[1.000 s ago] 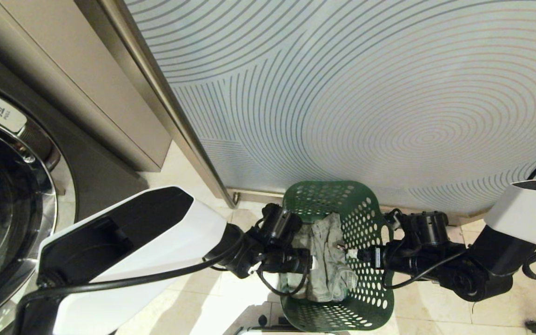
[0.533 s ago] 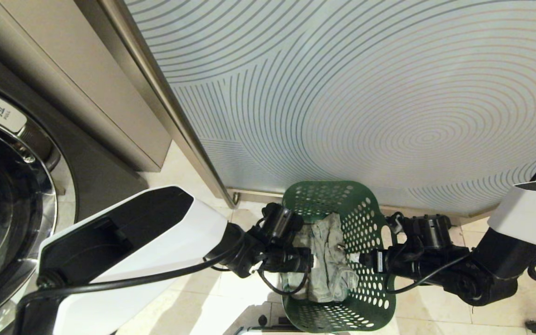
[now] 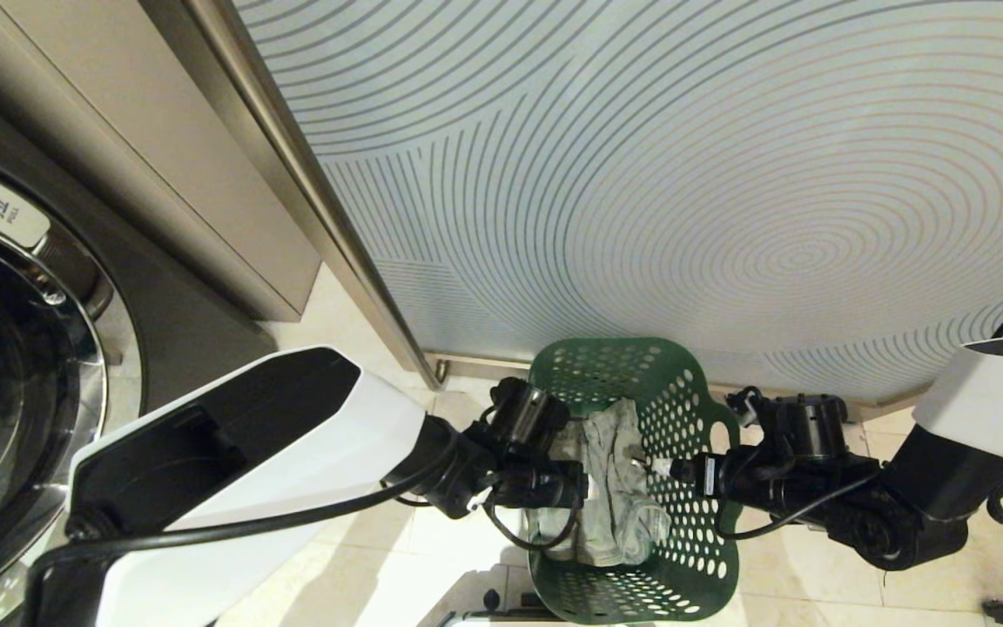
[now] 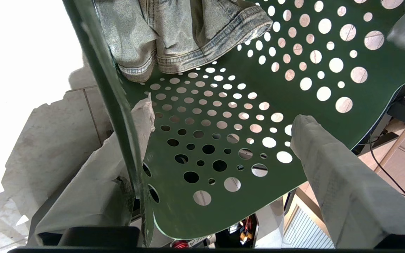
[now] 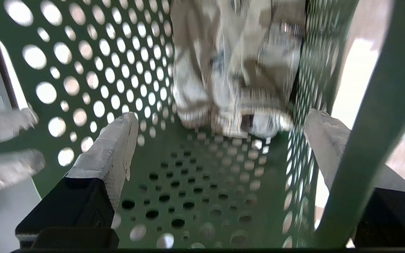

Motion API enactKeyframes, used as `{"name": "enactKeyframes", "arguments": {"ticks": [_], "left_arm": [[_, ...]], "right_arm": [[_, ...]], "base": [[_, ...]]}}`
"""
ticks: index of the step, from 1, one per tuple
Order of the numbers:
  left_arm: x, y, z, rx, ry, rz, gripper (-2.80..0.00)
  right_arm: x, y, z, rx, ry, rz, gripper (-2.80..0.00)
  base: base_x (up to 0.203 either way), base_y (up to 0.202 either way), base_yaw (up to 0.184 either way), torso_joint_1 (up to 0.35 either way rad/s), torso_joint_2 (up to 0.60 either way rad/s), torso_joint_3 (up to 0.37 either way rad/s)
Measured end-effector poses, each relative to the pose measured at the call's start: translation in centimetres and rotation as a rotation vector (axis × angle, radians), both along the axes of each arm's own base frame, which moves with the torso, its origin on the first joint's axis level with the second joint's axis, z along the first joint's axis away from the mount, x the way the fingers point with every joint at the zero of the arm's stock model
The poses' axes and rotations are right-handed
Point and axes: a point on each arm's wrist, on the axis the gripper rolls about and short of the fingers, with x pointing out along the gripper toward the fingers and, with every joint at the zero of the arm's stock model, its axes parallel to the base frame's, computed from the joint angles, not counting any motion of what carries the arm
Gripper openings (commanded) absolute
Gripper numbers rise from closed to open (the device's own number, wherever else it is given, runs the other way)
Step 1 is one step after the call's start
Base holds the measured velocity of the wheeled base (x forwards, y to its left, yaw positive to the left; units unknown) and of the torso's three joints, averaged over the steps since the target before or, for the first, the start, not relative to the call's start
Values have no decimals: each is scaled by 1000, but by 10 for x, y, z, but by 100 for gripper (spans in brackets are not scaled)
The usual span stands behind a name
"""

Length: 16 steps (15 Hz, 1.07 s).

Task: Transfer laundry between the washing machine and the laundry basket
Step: Pick up the clothes basket and put it beside the washing machine

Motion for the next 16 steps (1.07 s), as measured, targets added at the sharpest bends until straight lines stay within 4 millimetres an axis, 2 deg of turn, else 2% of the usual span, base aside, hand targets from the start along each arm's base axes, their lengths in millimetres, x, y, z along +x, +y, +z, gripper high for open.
{"name": "enactKeyframes", "arguments": {"ticks": [5,6,7,13,16], "left_arm": [[-3,-2,0,3,3,-7,0],[-3,-2,1,2,3,-7,0],[-3,-2,1,-2,3,-4,-280],[-4,-3,4,-8,3,2,-280],[-7,-1,16,-61,55,-10,-280]], "right_arm": [[3,1,3,13,-37,-2,0],[3,1,2,12,-37,-4,-280],[3,0,2,7,-39,-12,-280],[2,0,-1,5,-27,-24,-280],[3,1,4,51,-54,-44,-280]], "base": [[0,0,0,0,0,0],[0,0,0,0,0,0],[0,0,0,0,0,0],[0,0,0,0,0,0],[0,0,0,0,0,0]]}}
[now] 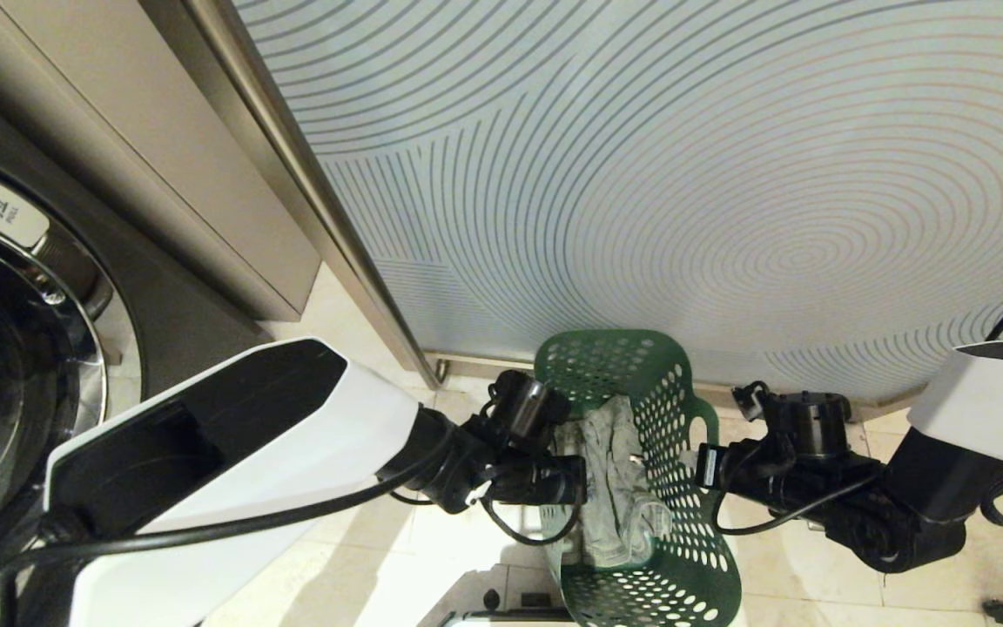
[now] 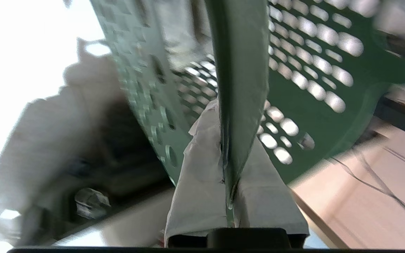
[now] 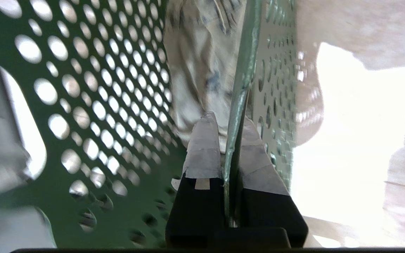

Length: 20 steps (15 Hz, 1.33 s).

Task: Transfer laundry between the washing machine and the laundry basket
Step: Pick up the clothes basket and put it beside the washing machine

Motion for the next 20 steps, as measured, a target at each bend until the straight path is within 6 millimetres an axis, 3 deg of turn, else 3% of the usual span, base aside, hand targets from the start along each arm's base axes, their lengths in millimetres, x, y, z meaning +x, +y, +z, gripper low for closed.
{"name": "enactKeyframes", "arguments": {"ticks": [6,11,15,20], "left_arm": [[-12,8,34,-86,101,-24,-280],[-40,31,68,-156,224,-64,-280],[-73,61,95,-233,322,-102,-280],[-109,86,117,-249,384,-113,-280]], "right_arm": [[-23,6,20,62,8,19,-280],[-61,25,69,171,84,88,-280],[-97,36,115,231,134,134,-280],[-139,36,154,229,173,185,-280]], "base": [[0,0,0,0,0,0],[0,0,0,0,0,0],[0,0,0,0,0,0],[0,0,0,0,0,0]]}}
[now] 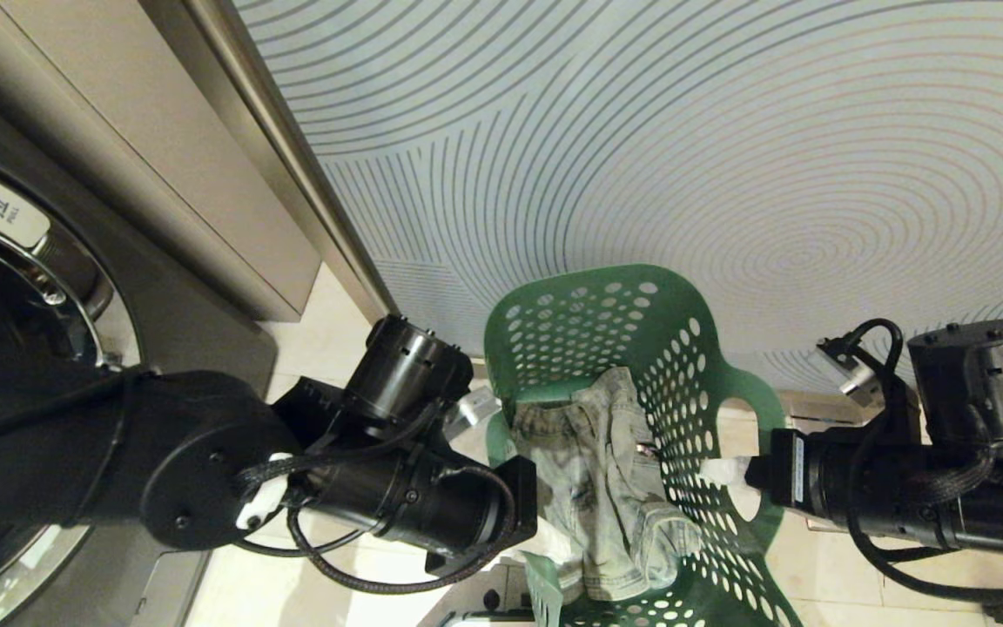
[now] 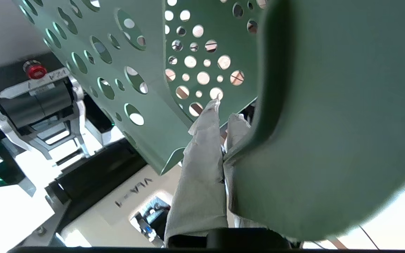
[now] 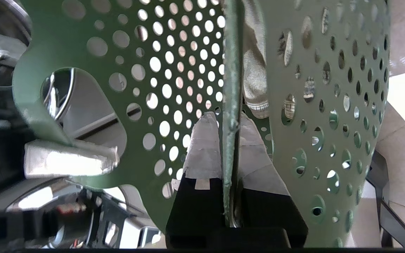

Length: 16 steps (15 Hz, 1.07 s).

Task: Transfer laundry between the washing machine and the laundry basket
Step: Pick up the clothes basket and put it beside the washing machine

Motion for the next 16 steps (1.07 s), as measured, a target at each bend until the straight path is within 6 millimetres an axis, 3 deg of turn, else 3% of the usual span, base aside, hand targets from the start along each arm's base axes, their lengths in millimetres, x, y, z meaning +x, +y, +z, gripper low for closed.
{"name": "enactKeyframes", "arguments": {"ticks": [16], "left_arm": [[-19,17,31,-67,-56,11,-280]], "right_arm": [[-26,-12,13,-70,-1,-33,-280]], "base": [[0,0,0,0,0,0]]}}
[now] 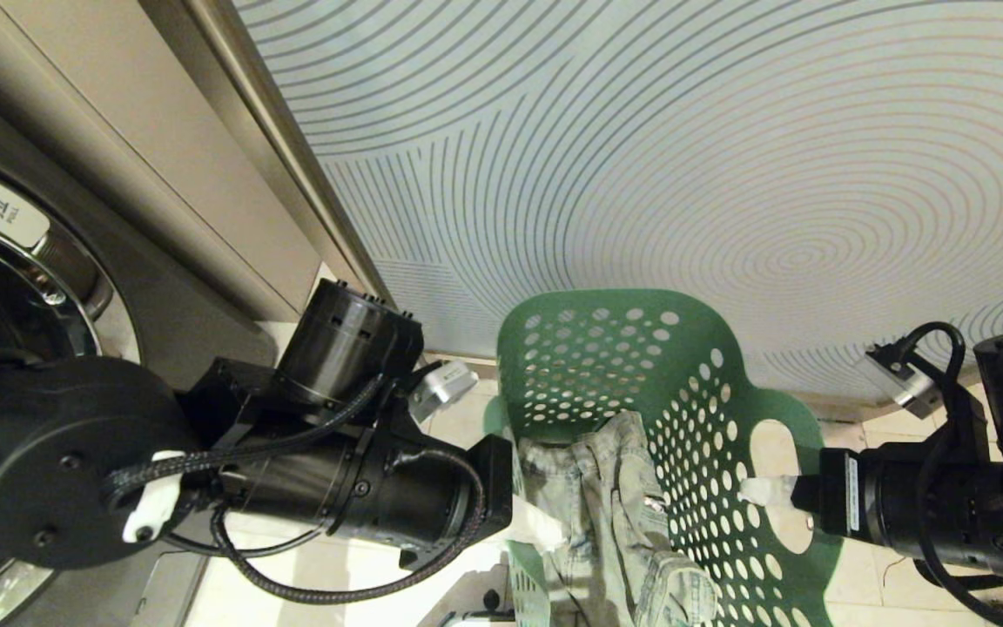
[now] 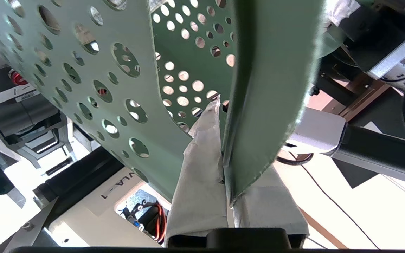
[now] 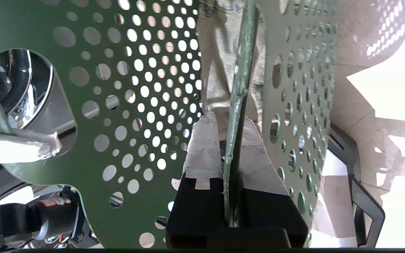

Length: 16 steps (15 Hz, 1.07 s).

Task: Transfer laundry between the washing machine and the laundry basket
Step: Pick up the clothes basket and put it beside the washing machine

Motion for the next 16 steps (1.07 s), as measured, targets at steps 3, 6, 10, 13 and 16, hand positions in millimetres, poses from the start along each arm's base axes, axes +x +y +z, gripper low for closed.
{"name": "enactKeyframes", "arguments": {"ticks": [3,6,10,13,16], "left_arm": [[-2,1,2,-6,-6,1,-280],[-2,2,4,-9,-8,1,-280],[-3,3,4,-9,-10,2,-280],[-3,3,4,-8,-8,1,-280],[-3,3,4,-6,-8,0,-280]], "right_arm": [[3,1,6,8,-19,-1,-280],[5,3,5,6,-14,0,-280],[7,3,4,4,-9,0,-280],[8,4,3,0,-2,0,-280],[9,4,3,1,-3,0,-280]], "base": [[0,0,0,0,0,0],[0,0,0,0,0,0],[0,0,0,0,0,0],[0,0,0,1,5,84],[0,0,0,1,3,197]]}}
